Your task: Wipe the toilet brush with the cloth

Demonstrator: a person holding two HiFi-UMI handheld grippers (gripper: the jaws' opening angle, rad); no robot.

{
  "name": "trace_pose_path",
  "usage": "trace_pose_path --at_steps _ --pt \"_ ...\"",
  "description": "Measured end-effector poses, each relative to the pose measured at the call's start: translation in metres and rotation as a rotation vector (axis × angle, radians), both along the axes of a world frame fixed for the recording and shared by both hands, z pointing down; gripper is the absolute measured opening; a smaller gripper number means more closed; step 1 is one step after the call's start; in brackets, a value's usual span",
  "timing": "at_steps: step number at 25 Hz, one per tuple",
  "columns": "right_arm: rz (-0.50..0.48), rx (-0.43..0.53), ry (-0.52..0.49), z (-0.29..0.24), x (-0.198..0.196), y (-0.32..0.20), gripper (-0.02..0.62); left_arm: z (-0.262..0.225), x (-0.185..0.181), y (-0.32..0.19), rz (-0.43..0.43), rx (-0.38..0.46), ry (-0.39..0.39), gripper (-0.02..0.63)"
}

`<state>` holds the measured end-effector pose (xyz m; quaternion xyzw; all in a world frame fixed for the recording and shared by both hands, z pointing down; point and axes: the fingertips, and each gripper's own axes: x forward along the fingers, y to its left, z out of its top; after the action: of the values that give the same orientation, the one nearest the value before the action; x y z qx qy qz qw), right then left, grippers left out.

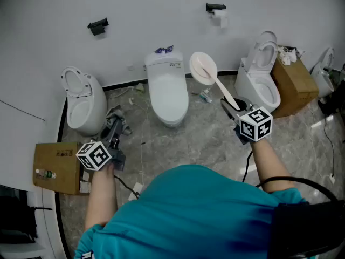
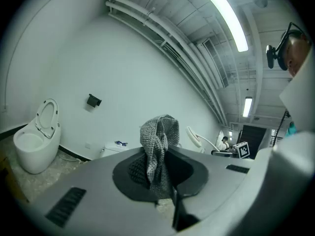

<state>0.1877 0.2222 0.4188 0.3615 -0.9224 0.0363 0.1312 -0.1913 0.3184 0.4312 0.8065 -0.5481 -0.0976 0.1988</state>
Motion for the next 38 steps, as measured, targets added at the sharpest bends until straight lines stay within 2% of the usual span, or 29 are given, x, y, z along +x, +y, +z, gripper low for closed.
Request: trace_pose_path --at_steps 15,18,24,31,34,38 --pt "-0.025 0.002 -0.021 -0.002 0.029 -0.006 0.072 -0.001 0.036 -0.007 -0.005 0.006 -0.004 0.038" --pt "-0.025 -0.004 -0.04 -0.006 0.044 -0.012 0.074 -0.005 0.049 -0.013 -0.011 0.01 -0.002 0.038" --pt "-0.056 0.008 -0.007 -0.008 0.07 -0.016 0.072 0.0 0.081 -0.025 -0.023 0.02 0.017 0.038" --pt "-0.089 0.007 0.015 -0.006 0.088 -0.035 0.072 0.015 0.126 -0.046 0.014 -0.013 0.024 0.038" --pt "-0.09 -0.004 0.018 0.001 0.08 -0.051 0.072 0.021 0.123 -0.06 0.028 -0.024 0.02 0.038" --pt "-0.083 -0.021 0.024 0.015 0.053 -0.088 0.072 0.035 0.09 -0.097 0.019 -0.03 0.045 0.038"
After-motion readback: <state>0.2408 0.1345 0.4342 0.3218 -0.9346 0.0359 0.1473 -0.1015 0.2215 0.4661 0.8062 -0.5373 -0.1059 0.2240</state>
